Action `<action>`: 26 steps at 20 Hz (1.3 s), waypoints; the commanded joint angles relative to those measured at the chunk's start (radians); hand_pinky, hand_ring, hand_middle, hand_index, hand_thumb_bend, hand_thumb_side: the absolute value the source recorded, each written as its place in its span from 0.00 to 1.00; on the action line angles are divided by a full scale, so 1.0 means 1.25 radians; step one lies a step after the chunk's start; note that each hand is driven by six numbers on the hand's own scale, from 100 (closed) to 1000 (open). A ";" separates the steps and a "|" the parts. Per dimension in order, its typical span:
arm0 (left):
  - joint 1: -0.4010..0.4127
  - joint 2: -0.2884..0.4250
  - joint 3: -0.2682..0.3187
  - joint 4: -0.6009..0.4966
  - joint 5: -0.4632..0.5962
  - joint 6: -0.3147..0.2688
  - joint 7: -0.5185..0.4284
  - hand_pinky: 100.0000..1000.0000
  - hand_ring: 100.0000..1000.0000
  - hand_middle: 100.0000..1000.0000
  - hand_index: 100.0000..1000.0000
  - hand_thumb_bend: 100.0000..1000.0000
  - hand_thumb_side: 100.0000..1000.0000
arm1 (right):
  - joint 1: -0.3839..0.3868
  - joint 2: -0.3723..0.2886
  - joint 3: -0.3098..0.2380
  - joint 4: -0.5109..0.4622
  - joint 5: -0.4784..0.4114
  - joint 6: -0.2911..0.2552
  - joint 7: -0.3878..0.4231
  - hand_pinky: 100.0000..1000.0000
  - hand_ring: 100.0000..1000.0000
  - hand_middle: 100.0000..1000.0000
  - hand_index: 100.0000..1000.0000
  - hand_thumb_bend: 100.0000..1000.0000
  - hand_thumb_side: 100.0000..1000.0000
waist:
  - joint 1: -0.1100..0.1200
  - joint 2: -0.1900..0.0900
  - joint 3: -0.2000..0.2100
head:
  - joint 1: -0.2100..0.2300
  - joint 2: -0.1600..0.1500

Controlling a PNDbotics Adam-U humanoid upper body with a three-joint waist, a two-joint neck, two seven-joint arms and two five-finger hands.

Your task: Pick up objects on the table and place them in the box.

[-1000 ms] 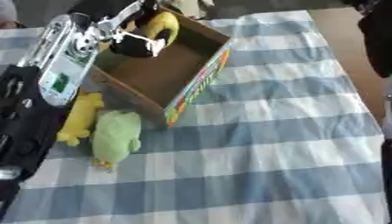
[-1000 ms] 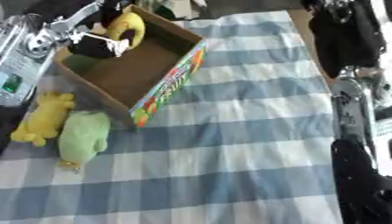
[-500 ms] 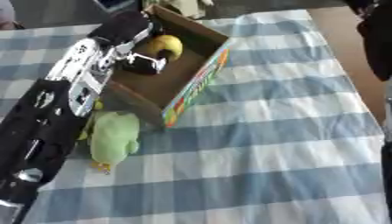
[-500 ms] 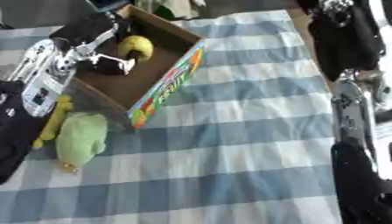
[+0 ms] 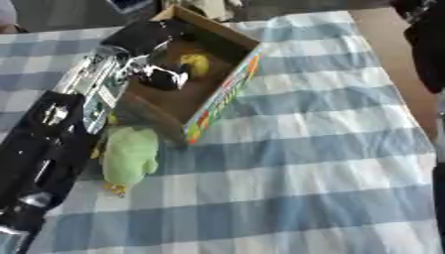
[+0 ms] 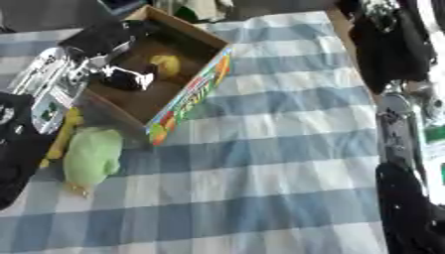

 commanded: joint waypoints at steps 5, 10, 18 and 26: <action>-0.002 0.039 0.025 -0.137 0.061 0.011 0.050 0.69 0.85 0.83 0.99 0.00 0.49 | -0.008 -0.012 -0.009 -0.011 -0.005 -0.004 -0.006 0.81 0.78 0.44 0.80 0.00 0.44 | -0.007 -0.020 0.008 | 0.000 0.002; 0.037 0.112 0.037 -0.304 0.097 0.020 -0.020 0.67 0.84 0.81 0.97 0.00 0.41 | -0.002 -0.019 -0.013 -0.011 -0.003 -0.004 -0.010 0.81 0.78 0.44 0.80 0.00 0.44 | -0.006 -0.021 0.020 | -0.009 0.008; 0.121 0.225 0.073 -0.443 0.167 0.009 -0.236 0.69 0.86 0.82 0.97 0.23 0.87 | 0.002 -0.023 -0.018 -0.013 -0.002 -0.005 -0.015 0.81 0.78 0.44 0.80 0.00 0.44 | -0.006 -0.022 0.028 | -0.020 0.009; 0.198 0.311 0.083 -0.492 0.148 0.003 -0.344 0.69 0.86 0.85 1.00 0.36 0.88 | 0.003 -0.025 -0.019 -0.011 -0.002 -0.007 -0.017 0.81 0.78 0.44 0.80 0.00 0.44 | -0.010 -0.024 0.031 | -0.022 0.007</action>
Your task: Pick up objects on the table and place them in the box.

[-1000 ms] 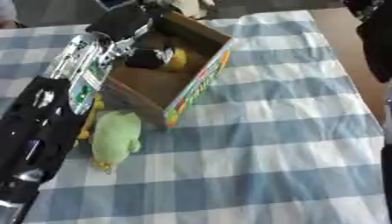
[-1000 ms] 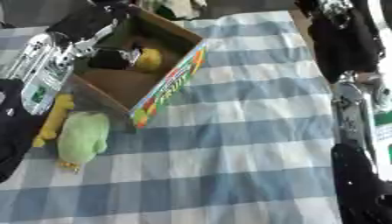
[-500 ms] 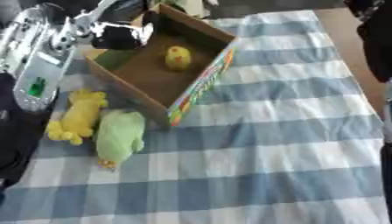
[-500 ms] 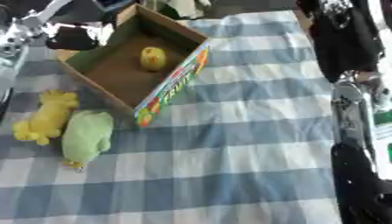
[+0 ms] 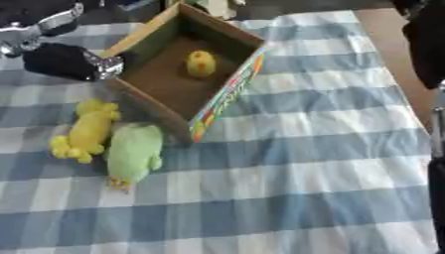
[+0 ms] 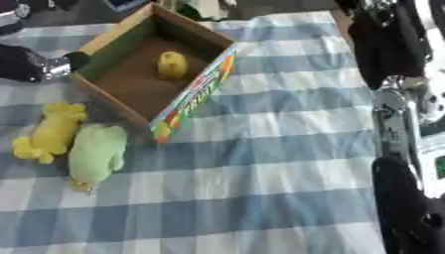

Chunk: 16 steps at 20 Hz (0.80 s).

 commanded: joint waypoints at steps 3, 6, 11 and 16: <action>0.028 0.067 0.009 -0.024 -0.001 -0.006 -0.053 0.69 0.86 0.85 1.00 0.36 0.88 | -0.006 -0.015 -0.005 -0.011 -0.002 -0.001 -0.003 0.81 0.78 0.44 0.80 0.00 0.44 | -0.002 -0.021 0.002 | -0.002 -0.001; 0.054 0.089 0.006 -0.029 0.007 -0.008 -0.072 0.69 0.87 0.85 1.00 0.37 0.87 | -0.007 -0.017 -0.005 -0.011 -0.001 -0.002 -0.002 0.81 0.78 0.44 0.80 0.00 0.45 | -0.003 -0.020 0.000 | -0.003 -0.002; 0.087 0.111 0.004 -0.039 0.000 -0.005 -0.091 0.68 0.86 0.85 1.00 0.41 0.88 | -0.009 -0.018 -0.006 -0.011 0.000 -0.002 -0.001 0.81 0.78 0.44 0.80 0.00 0.45 | -0.002 -0.016 0.000 | -0.003 -0.004; 0.115 0.122 0.007 -0.052 -0.010 -0.004 -0.100 0.68 0.86 0.84 1.00 0.42 0.89 | -0.009 -0.018 -0.007 -0.011 0.001 -0.002 -0.001 0.81 0.78 0.44 0.80 0.00 0.45 | -0.002 -0.013 -0.001 | -0.003 -0.006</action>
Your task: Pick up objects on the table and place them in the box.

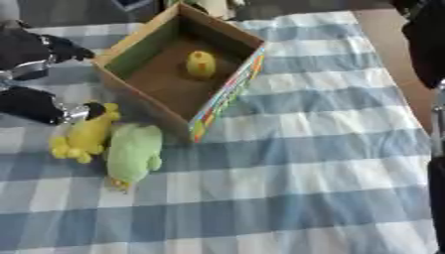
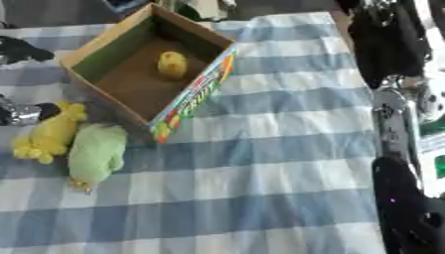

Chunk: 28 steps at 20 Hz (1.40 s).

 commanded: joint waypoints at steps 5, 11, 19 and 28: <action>0.027 0.044 -0.001 -0.014 -0.010 -0.004 -0.023 0.68 0.86 0.85 1.00 0.49 0.91 | -0.010 -0.018 -0.006 -0.012 0.001 -0.001 0.000 0.81 0.78 0.44 0.80 0.00 0.44 | 0.001 -0.011 0.000 | -0.002 -0.007; 0.030 0.042 -0.025 0.039 -0.036 -0.014 -0.028 0.70 0.88 0.87 1.00 0.59 0.88 | -0.010 -0.016 -0.007 -0.012 0.000 0.000 0.000 0.81 0.78 0.44 0.80 0.00 0.44 | 0.000 -0.010 -0.003 | 0.001 -0.010; 0.031 0.029 -0.046 0.096 -0.050 -0.032 -0.028 0.70 0.88 0.87 1.00 0.58 0.88 | -0.008 -0.015 -0.009 -0.012 0.001 0.002 0.000 0.81 0.78 0.44 0.80 0.00 0.44 | -0.001 -0.007 -0.005 | 0.003 -0.011; 0.036 0.014 -0.063 0.122 -0.085 -0.028 -0.024 0.67 0.85 0.83 1.00 0.44 0.83 | -0.007 -0.012 -0.012 -0.012 0.002 0.004 -0.002 0.81 0.78 0.43 0.80 0.00 0.44 | -0.004 -0.004 -0.007 | 0.007 -0.014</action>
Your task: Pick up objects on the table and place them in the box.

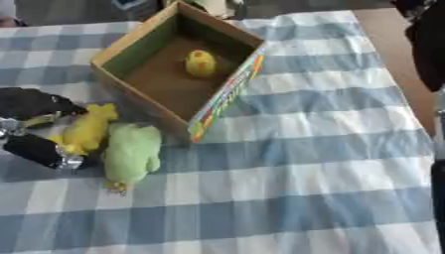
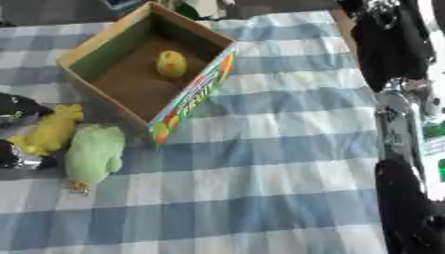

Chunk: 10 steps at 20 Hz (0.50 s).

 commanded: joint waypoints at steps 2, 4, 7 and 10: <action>-0.004 0.005 0.000 -0.001 -0.020 0.016 0.015 0.65 0.83 0.80 0.98 0.33 0.78 | -0.005 -0.011 -0.008 -0.012 0.002 0.003 -0.002 0.81 0.78 0.43 0.80 0.00 0.43 | -0.001 -0.013 -0.001 | 0.003 -0.008; -0.003 0.001 -0.001 0.000 -0.024 0.030 0.031 0.63 0.82 0.77 0.95 0.26 0.75 | -0.004 -0.011 -0.008 -0.013 0.003 0.004 -0.002 0.81 0.78 0.43 0.80 0.00 0.43 | 0.000 -0.012 -0.001 | 0.003 -0.008; -0.002 -0.003 -0.004 0.001 -0.026 0.049 0.053 0.60 0.79 0.73 0.91 0.21 0.70 | -0.002 -0.010 -0.010 -0.013 0.004 0.006 -0.003 0.81 0.78 0.43 0.81 0.00 0.43 | 0.000 -0.012 -0.001 | 0.003 -0.009; -0.002 -0.004 -0.006 0.002 -0.029 0.063 0.067 0.56 0.75 0.70 0.88 0.12 0.63 | -0.002 -0.010 -0.010 -0.014 0.004 0.007 -0.005 0.81 0.78 0.43 0.81 0.00 0.43 | 0.000 -0.013 -0.002 | 0.003 -0.008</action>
